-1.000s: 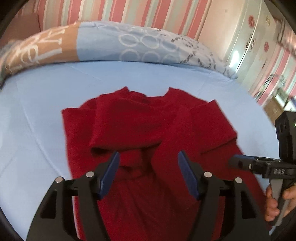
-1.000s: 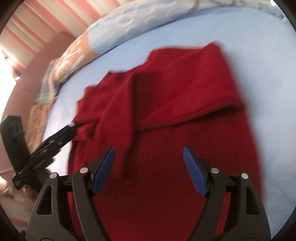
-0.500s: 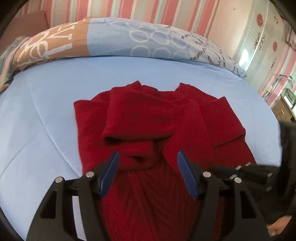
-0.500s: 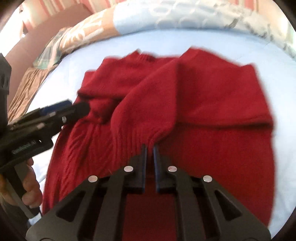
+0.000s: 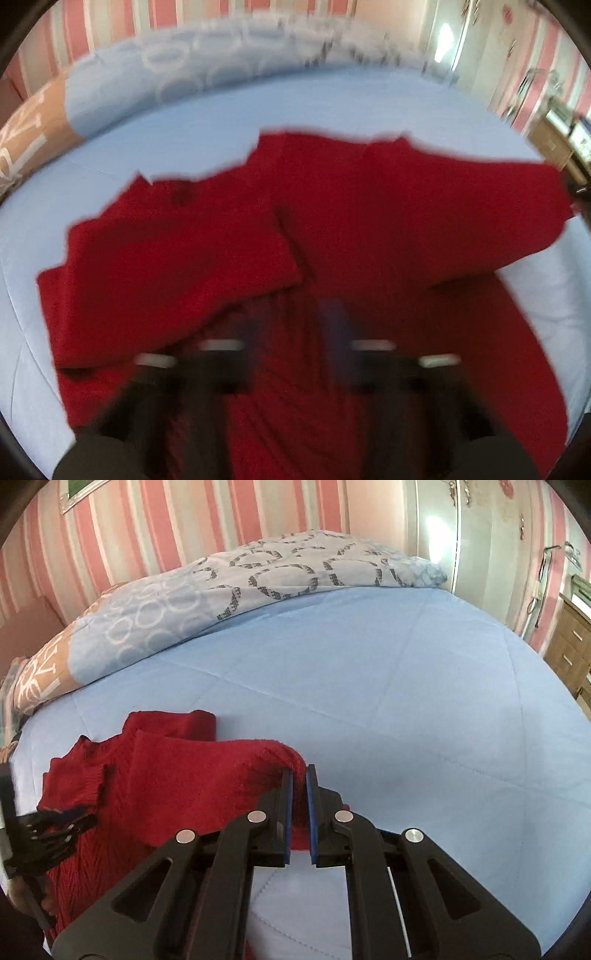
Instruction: Fold small clothes
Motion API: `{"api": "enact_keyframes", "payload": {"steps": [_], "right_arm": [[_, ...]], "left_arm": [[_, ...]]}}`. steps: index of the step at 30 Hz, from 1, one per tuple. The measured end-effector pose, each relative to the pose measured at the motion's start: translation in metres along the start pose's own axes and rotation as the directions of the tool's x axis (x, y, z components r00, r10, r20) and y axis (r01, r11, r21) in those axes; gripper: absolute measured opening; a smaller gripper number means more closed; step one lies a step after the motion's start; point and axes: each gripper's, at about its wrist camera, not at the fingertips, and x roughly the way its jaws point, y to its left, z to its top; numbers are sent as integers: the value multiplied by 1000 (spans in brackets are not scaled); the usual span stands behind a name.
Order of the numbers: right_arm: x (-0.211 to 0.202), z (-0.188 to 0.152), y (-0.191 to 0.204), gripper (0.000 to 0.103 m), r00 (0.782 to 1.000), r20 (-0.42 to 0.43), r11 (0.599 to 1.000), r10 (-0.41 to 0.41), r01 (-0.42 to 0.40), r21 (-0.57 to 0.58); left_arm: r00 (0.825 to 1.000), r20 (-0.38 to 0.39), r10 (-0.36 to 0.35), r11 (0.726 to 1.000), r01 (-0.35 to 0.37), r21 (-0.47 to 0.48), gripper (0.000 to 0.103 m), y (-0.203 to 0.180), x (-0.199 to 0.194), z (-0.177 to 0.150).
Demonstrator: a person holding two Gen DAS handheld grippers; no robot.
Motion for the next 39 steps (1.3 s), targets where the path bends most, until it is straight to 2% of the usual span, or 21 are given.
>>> {"api": "enact_keyframes", "payload": {"steps": [9, 13, 16, 19, 21, 24, 26, 28, 31, 33, 36, 37, 38, 39], "right_arm": [[9, -3, -3, 7, 1000, 27, 1000, 3, -4, 20], [2, 7, -20, 7, 998, 55, 999, -5, 3, 47], [-1, 14, -30, 7, 998, 54, 998, 20, -23, 62], [7, 17, -41, 7, 998, 49, 998, -45, 43, 39], [17, 17, -54, 7, 997, 32, 996, -64, 62, 58], [47, 13, -82, 7, 992, -26, 988, -120, 122, 93], [63, 12, -97, 7, 983, -49, 978, -177, 181, 104], [74, 14, -112, 7, 965, -56, 958, -258, 263, 113], [93, 17, -136, 8, 932, -106, 921, -347, 360, 148], [107, 17, -147, 11, 918, -167, 911, -359, 383, 152], [102, 20, -143, 21, 927, -147, 922, -346, 364, 128], [95, 21, -139, 31, 936, -121, 931, -329, 343, 121], [88, 20, -136, 45, 945, -102, 939, -310, 321, 121], [83, 18, -133, 52, 951, -88, 944, -297, 306, 123]], "left_arm": [[998, 14, -58, 993, 59, -99, 0, 15, 6, 2], [990, 40, -134, 977, 139, -159, 0, 14, 4, 15], [983, 56, -172, 966, 180, -187, 0, 7, 7, 25], [979, 58, -194, 959, 202, -197, 0, -3, 12, 34], [985, 50, -167, 966, 174, -192, 0, -8, 13, 34], [994, 63, -91, 986, 99, -135, 0, -5, -2, 23], [997, 58, -57, 990, 64, -128, 0, 8, -6, 15], [998, 56, -31, 991, 38, -129, 0, 22, -6, 10], [998, 49, -49, 992, 54, -113, 0, 31, 3, 9], [998, 51, -35, 996, 39, -83, 0, 28, 7, 8], [996, 73, -54, 998, 57, -39, 0, 24, 8, 10], [995, 77, -68, 997, 70, -34, 0, 25, 8, 11], [991, 88, -103, 994, 105, -30, 2, 28, 8, 11], [983, 84, -164, 986, 167, -27, 3, 31, 10, 12]]}}
